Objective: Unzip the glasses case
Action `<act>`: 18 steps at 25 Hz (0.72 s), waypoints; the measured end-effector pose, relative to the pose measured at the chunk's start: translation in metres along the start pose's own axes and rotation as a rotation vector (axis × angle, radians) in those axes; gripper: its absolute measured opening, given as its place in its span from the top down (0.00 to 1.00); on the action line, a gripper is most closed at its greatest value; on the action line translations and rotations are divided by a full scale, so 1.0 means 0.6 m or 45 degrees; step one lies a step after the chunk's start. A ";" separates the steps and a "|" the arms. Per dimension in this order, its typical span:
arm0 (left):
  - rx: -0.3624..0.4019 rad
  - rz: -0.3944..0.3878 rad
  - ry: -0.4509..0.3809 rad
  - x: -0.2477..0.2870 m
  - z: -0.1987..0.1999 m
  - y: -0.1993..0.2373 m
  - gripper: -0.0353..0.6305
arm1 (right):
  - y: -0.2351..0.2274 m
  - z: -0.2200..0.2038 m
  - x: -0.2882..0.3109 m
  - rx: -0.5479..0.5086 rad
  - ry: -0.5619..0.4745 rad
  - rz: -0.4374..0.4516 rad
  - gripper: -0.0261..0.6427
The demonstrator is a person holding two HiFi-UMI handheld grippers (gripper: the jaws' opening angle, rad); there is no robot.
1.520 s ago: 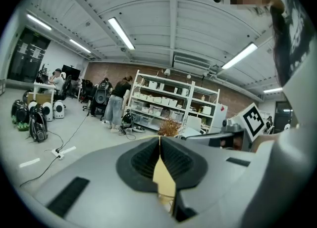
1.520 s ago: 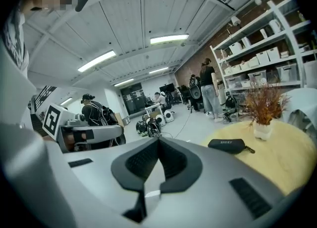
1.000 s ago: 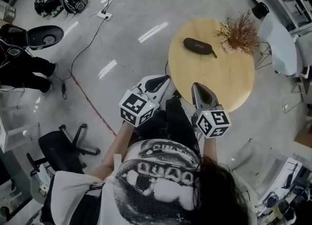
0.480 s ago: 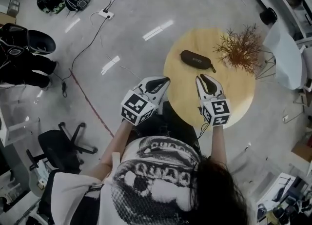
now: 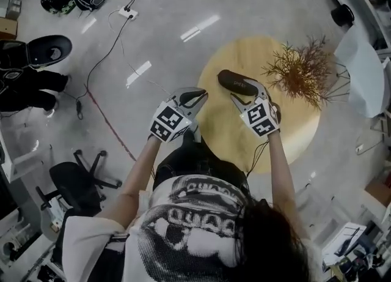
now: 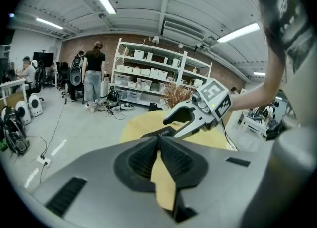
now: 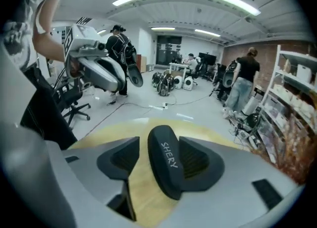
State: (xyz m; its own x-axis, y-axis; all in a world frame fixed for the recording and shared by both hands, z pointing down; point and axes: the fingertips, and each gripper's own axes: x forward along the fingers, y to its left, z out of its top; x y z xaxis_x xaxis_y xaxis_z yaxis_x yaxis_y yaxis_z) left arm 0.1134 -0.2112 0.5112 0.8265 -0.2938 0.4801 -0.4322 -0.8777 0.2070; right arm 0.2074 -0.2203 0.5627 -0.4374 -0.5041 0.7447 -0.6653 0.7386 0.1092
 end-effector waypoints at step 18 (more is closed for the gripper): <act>0.273 -0.151 0.294 0.088 -0.105 0.052 0.79 | -0.011 -0.071 0.085 -0.194 0.325 0.399 0.47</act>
State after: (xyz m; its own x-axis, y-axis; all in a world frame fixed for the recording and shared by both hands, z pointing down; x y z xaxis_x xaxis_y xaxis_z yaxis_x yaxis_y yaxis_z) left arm 0.1208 -0.2303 0.5967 0.7526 -0.1130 0.6487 -0.2322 -0.9674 0.1009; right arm 0.2149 -0.2319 0.6281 -0.4273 -0.1320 0.8944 -0.4189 0.9056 -0.0664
